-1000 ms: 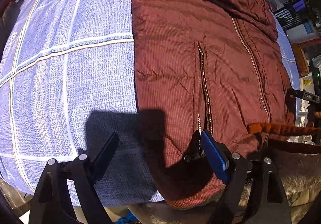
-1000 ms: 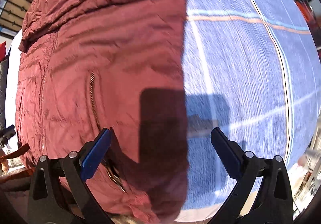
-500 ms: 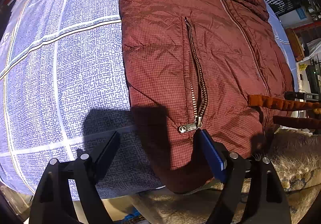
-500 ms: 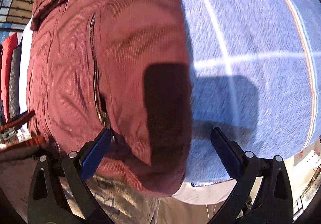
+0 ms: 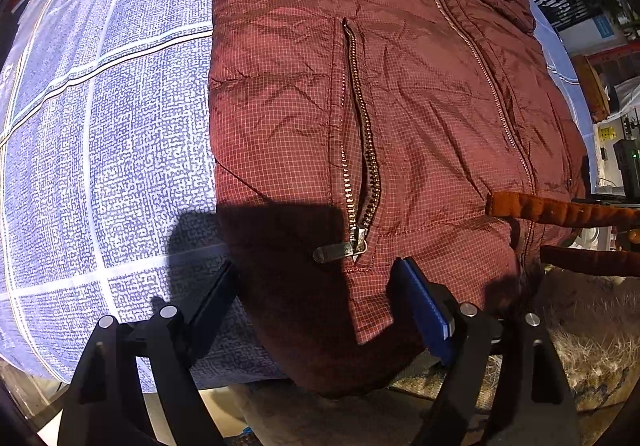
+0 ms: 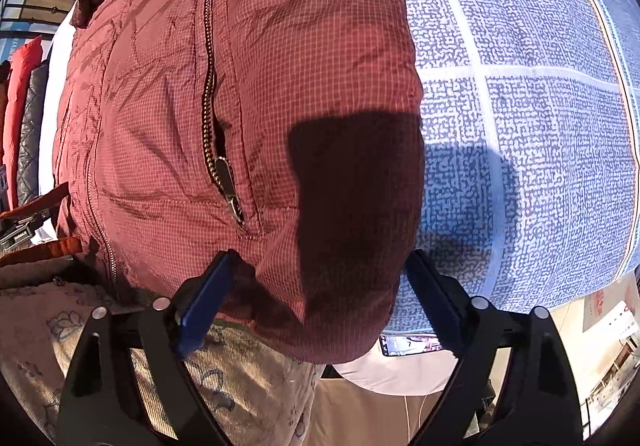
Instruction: Fold large clothes
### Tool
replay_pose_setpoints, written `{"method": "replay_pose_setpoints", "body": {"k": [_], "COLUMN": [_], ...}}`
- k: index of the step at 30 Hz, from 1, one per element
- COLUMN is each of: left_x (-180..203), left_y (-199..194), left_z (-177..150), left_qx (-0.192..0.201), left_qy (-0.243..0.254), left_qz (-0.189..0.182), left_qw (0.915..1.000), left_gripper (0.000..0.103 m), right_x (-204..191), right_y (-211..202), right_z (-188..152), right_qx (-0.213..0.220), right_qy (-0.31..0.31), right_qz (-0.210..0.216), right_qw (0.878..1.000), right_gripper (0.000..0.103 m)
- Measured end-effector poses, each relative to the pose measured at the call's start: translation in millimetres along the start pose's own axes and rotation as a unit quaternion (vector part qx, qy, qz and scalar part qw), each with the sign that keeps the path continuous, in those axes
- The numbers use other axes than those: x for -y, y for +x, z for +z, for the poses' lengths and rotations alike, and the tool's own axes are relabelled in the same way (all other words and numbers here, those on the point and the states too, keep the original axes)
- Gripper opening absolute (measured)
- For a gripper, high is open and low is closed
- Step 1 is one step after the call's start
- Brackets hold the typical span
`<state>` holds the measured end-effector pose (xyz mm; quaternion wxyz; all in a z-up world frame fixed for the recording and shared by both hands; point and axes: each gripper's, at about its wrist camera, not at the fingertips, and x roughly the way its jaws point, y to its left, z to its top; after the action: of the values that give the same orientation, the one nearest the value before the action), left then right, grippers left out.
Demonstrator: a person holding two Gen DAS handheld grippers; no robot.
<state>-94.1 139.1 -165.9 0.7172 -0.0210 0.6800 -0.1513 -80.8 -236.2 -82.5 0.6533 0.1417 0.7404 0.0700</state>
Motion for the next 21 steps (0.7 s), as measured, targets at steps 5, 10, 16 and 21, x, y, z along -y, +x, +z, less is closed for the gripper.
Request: {"method": "replay_pose_setpoints", "body": {"k": [5,10,16,21], "left_x": [-8,-15,-15,-2], "left_y": [2,5,12,17], "left_z": [-5,-23,-31,-21], "left_qx": [-0.011,-0.024,-0.027,-0.032], "left_qy": [-0.023,-0.035,-0.025,-0.003], "left_qz": [-0.029,-0.060,-0.072,-0.082], "left_qw": [0.9992,0.9973,0.9967,0.9961], "left_gripper": [0.079,0.079,0.079,0.059], "right_x": [5,12,17,20], "right_y": [-5,-9,-9,-12], "right_z": [-14,-28,-37,-40], "right_qx": [-0.004,-0.007,-0.011,-0.011], "right_qy": [-0.004,-0.003,-0.011,-0.016], "right_qz": [0.000,0.002,-0.002,0.011], "right_qw": [1.000,1.000,1.000,1.000], "right_gripper": [0.081,0.076,0.069,0.037]}}
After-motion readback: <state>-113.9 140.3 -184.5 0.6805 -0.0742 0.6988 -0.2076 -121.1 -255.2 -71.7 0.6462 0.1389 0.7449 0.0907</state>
